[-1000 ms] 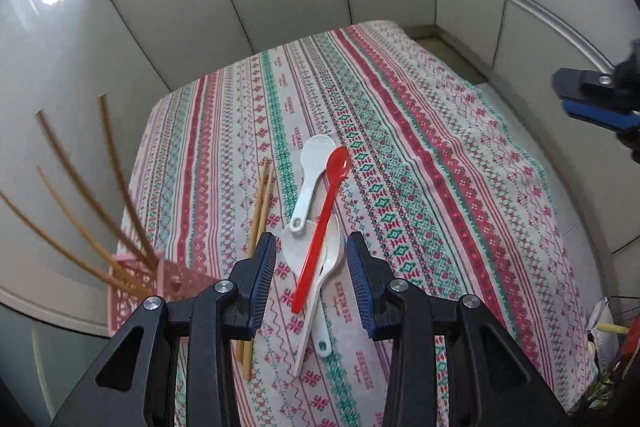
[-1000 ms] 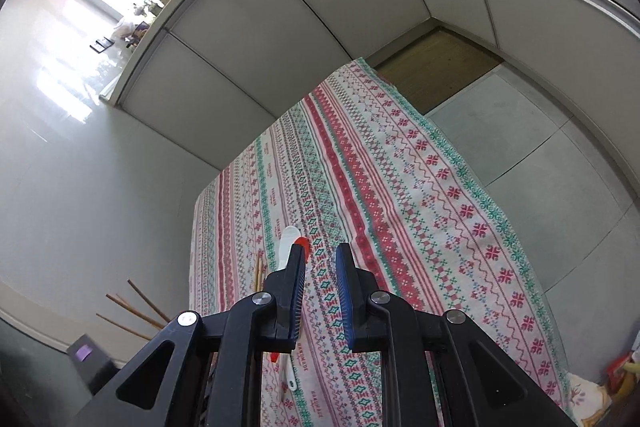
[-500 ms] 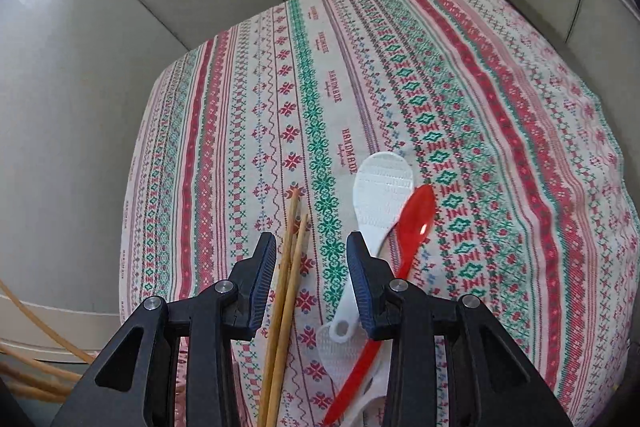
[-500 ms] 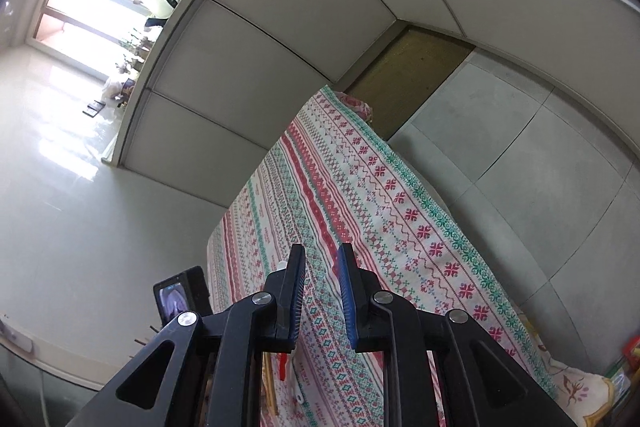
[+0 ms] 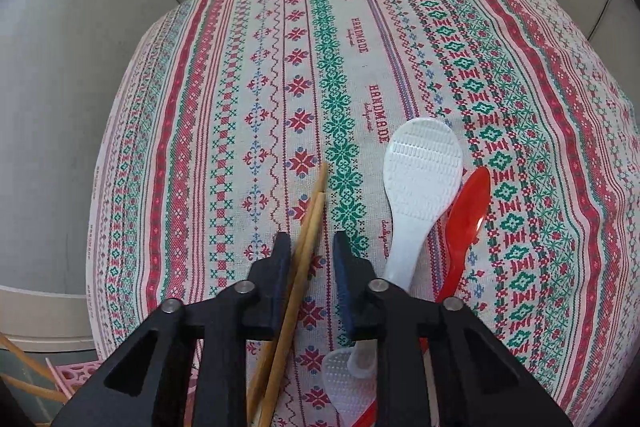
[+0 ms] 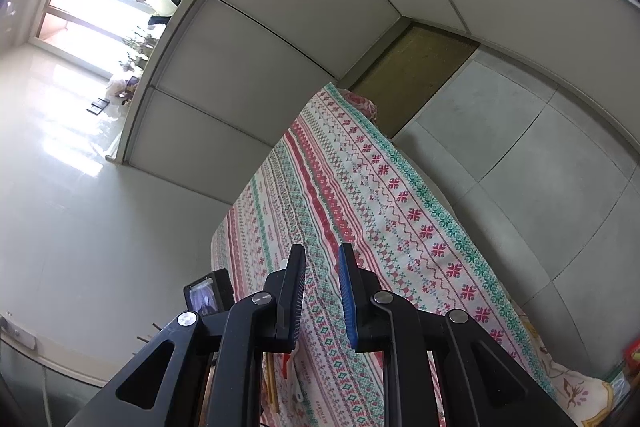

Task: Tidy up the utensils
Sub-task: 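Lower the left tool to the loose chopsticks and grasp one, then lift the chopstick with the left tool while the right tool grasps another chopstick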

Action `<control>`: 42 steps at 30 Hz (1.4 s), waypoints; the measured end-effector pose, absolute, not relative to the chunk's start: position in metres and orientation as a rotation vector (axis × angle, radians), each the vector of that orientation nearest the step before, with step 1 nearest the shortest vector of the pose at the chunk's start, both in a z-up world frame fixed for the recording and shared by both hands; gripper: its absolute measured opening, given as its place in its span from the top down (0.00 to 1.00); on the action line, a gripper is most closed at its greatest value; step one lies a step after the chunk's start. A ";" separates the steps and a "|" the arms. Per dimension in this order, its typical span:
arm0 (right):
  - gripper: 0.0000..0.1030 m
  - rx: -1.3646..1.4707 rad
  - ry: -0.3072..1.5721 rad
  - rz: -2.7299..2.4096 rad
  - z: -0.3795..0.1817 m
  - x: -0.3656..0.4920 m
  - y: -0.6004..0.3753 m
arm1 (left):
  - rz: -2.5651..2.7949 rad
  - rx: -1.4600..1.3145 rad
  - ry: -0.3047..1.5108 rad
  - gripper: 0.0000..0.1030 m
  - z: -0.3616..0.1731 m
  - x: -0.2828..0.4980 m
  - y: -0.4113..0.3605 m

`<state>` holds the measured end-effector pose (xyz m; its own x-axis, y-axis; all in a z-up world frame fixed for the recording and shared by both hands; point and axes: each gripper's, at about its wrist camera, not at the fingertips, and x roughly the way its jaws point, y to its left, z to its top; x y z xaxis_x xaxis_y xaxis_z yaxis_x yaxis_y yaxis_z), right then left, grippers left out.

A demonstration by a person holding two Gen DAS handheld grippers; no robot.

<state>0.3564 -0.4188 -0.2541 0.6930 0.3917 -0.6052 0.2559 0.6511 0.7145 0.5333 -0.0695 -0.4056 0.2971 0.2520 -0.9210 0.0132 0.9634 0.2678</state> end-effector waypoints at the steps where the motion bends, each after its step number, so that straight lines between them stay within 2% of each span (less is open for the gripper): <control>1: 0.82 0.884 0.829 0.088 -0.254 0.356 -0.418 | 0.163 0.244 1.257 0.90 -0.406 0.532 -0.068; 7: 0.82 0.877 0.816 0.095 -0.250 0.354 -0.416 | 0.131 0.197 1.268 0.94 -0.400 0.503 -0.068; 18: 0.82 0.771 0.833 0.132 -0.243 0.356 -0.391 | -0.053 0.030 1.220 0.94 -0.358 0.436 -0.073; 27: 0.82 0.657 0.881 0.184 -0.244 0.360 -0.357 | -0.199 -0.067 1.239 0.94 -0.373 0.435 -0.048; 33: 0.82 0.633 0.912 0.188 -0.249 0.362 -0.345 | -0.176 -0.033 1.279 0.94 -0.390 0.433 -0.044; 42: 0.82 0.602 0.926 0.193 -0.251 0.364 -0.336 | -0.157 -0.032 1.262 0.95 -0.379 0.426 -0.041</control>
